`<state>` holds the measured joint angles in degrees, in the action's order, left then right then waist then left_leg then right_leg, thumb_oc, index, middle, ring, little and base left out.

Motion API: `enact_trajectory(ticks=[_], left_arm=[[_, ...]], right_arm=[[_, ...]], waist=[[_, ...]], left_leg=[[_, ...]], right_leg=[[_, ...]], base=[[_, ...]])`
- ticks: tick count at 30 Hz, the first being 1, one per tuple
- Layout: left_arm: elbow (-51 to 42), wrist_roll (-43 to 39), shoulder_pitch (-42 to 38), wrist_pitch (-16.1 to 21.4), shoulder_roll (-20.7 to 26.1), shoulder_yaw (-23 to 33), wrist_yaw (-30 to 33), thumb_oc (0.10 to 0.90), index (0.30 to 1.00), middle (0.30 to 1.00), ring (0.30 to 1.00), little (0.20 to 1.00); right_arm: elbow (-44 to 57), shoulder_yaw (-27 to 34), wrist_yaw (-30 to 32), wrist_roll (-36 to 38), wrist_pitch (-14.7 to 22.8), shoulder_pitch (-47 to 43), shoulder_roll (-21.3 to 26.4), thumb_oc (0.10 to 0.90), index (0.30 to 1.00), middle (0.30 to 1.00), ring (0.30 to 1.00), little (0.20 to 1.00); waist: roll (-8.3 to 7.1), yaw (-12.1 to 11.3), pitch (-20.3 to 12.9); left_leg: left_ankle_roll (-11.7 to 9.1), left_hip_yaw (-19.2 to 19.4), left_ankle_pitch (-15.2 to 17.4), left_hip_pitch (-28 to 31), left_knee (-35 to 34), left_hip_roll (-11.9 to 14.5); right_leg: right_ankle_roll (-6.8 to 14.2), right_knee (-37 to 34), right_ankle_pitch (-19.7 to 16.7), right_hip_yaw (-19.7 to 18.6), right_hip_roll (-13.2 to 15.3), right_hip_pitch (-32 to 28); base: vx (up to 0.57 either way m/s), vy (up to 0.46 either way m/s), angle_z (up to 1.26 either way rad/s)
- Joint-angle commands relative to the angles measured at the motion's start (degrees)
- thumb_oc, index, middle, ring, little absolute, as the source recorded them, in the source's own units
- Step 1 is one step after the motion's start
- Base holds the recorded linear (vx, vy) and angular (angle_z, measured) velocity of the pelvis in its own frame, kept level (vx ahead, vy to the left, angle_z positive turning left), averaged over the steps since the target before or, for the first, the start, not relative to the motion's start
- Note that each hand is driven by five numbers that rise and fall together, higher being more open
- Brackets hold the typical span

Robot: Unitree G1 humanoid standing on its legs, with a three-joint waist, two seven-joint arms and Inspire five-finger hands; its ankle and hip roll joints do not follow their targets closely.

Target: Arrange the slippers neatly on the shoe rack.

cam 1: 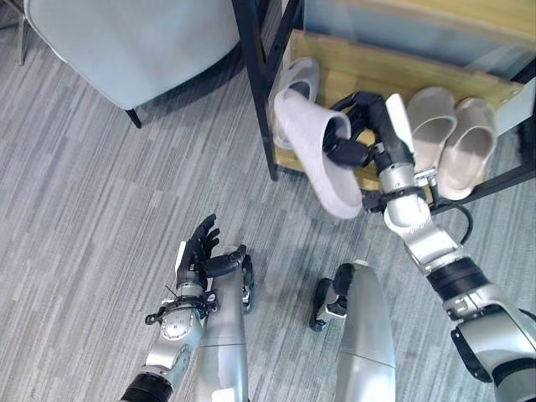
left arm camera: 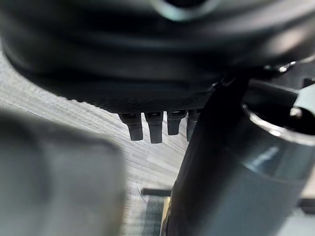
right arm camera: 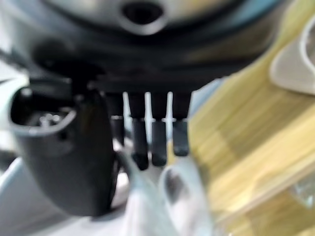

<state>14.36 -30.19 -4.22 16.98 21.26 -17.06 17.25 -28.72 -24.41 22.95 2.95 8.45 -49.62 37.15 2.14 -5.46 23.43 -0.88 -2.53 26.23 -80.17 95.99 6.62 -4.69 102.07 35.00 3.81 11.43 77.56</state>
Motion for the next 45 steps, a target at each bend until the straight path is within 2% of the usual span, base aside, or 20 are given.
enact_trajectory(ticks=[1, 6, 8, 10, 14, 19, 24, 31, 32, 33, 38, 45], left_arm=[[-5.76, -1.28, 0.01, 7.81, 0.07, 3.38, 4.89, 0.8, 0.9, 0.9, 0.9, 0.9], [-10.42, 2.17, 0.8, 9.24, 2.8, 3.9, 9.83, 0.8, 0.9, 0.9, 0.9, 0.9], [-13.07, 3.87, 1.2, 10.33, 4.24, 4.28, 11.26, 0.8, 0.9, 0.9, 0.9, 0.9], [-14.52, 4.17, 2.06, 10.81, 5.11, 3.82, 11.99, 0.8, 0.9, 0.9, 0.9, 0.9], [-14.65, 3.64, 4.16, 10.76, 5.04, 2.7, 12.8, 0.8, 0.9, 0.9, 0.9, 0.9], [-15.06, -1.29, 5.67, 12.02, 4.16, 3.96, 10.23, 0.8, 0.9, 0.9, 0.9, 0.9], [-16.34, 1.71, 6.17, 11.72, 5.78, 2.82, 10.13, 0.8, 0.9, 0.9, 0.9, 0.9], [-16.92, 3.94, 5.13, 11.97, 7.24, 1.85, 10.15, 0.8, 0.9, 0.9, 0.9, 0.9], [-17.32, 4.38, 5.24, 12.03, 7.56, 1.87, 10.26, 0.8, 0.9, 0.9, 0.9, 0.9], [-17.51, 4.76, 5.17, 12.0, 7.78, 1.85, 10.34, 0.8, 0.9, 0.9, 0.9, 0.9], [-21.5, 6.34, 5.8, 11.46, 7.69, 0.04, 10.83, 0.8, 0.9, 0.9, 0.9, 0.9], [-20.75, 6.05, 5.33, 10.69, 8.47, -1.13, 10.63, 0.8, 0.9, 0.9, 0.9, 0.9]], right_arm=[[0.59, 4.13, 9.06, 2.49, 4.5, -13.01, 4.19, 0.4, 0.3, 0.3, 0.3, 0.3], [-6.21, 3.6, 12.6, 8.58, 6.79, -21.35, 7.58, 0.4, 0.3, 0.3, 0.3, 0.3], [-8.3, 2.37, 13.04, 8.79, 6.76, -24.61, 9.41, 0.4, 0.3, 0.3, 0.3, 0.3], [-12.38, 0.06, 12.87, 10.41, 7.37, -27.36, 10.98, 0.4, 0.3, 0.3, 0.3, 0.3], [-14.85, -2.71, 13.18, 13.79, 8.34, -29.42, 10.95, 0.4, 0.3, 0.3, 0.3, 0.3], [-13.13, -2.01, 13.1, 11.77, 7.18, -28.58, 12.2, 0.4, 0.3, 0.3, 0.3, 0.3], [-22.23, -4.91, 10.52, 14.48, 6.93, -32.66, 15.11, 0.4, 0.3, 0.3, 0.3, 0.3], [-26.8, -5.52, 10.32, 16.0, 7.49, -33.51, 16.15, 0.4, 0.3, 0.3, 0.3, 0.3], [-28.33, -6.25, 9.79, 16.12, 7.35, -33.92, 16.64, 0.511, 0.467, 0.467, 0.467, 0.467], [-29.04, -6.81, 9.53, 15.89, 7.08, -34.28, 16.88, 0.8, 0.9, 0.9, 0.9, 0.9], [-30.84, -5.65, 8.56, 19.62, 7.64, -34.26, 15.92, 0.8, 0.9, 0.9, 0.9, 0.9], [-34.9, -5.76, 5.72, 24.42, 7.85, -33.57, 15.56, 0.8, 0.9, 0.9, 0.9, 0.9]], waist=[[1.01, -1.62, -0.84], [2.37, -2.94, 2.5], [2.48, -3.31, 5.18], [2.85, -3.55, 6.32], [3.07, -4.23, 6.36], [2.19, -4.39, 6.33], [1.65, -5.86, 6.33], [0.83, -7.02, 6.32], [0.83, -7.33, 6.33], [0.84, -7.48, 6.33], [1.27, -7.55, 6.36], [0.85, -7.21, 6.36]], left_leg=[[4.28, -0.19, 12.15, -3.38, 11.27, -2.06], [4.12, -2.38, 16.59, -9.71, 25.47, -3.84], [3.7, -2.87, 18.65, -9.76, 30.18, -3.98], [3.19, -2.81, 19.78, -9.78, 33.01, -3.89], [3.03, -2.28, 19.56, -9.78, 32.79, -3.03], [2.98, -1.89, 18.51, -9.78, 30.48, -3.14], [2.98, -3.39, 19.61, -9.78, 31.7, -3.82], [3.06, -3.59, 19.11, -9.78, 30.38, -4.13], [3.07, -3.71, 19.15, -9.78, 30.44, -4.11], [3.17, -3.78, 19.4, -9.78, 30.68, -4.16], [3.46, -4.15, 20.08, -9.78, 32.64, -4.56], [3.07, -4.1, 19.17, -9.78, 32.61, -4.58]], right_leg=[[0.88, 7.38, 7.42, -0.43, 0.49, 4.34], [1.06, 23.27, 11.63, -4.11, 1.51, 10.8], [1.44, 28.21, 12.81, -5.58, 1.71, 11.36], [1.37, 31.25, 13.38, -6.92, 2.43, 11.52], [1.15, 31.47, 12.28, -7.21, 3.07, 11.94], [0.96, 29.54, 11.64, -6.77, 3.26, 12.17], [1.69, 30.36, 12.75, -7.23, 3.45, 11.84], [2.1, 27.98, 10.86, -7.0, 3.95, 10.84], [2.22, 27.89, 10.69, -7.17, 3.88, 10.97], [2.28, 27.84, 10.73, -7.39, 3.87, 11.07], [2.59, 29.05, 11.27, -8.05, 4.3, 10.67], [1.99, 29.52, 11.02, -8.12, 4.79, 10.45]], base=[[0.05, 0.026, 0.14], [0.08, 0.028, 0.05], [0.04, -0.016, 0.11], [0.02, -0.006, 0.04], [0.06, 0.012, 0.03], [0.02, 0.009, 0.01], [0.02, 0.009, 0.0], [0.03, 0.019, 0.06], [0.01, 0.046, 0.01], [0.01, 0.037, 0.01], [0.0, 0.0, 0.0], [-0.01, -0.004, 0.05]])
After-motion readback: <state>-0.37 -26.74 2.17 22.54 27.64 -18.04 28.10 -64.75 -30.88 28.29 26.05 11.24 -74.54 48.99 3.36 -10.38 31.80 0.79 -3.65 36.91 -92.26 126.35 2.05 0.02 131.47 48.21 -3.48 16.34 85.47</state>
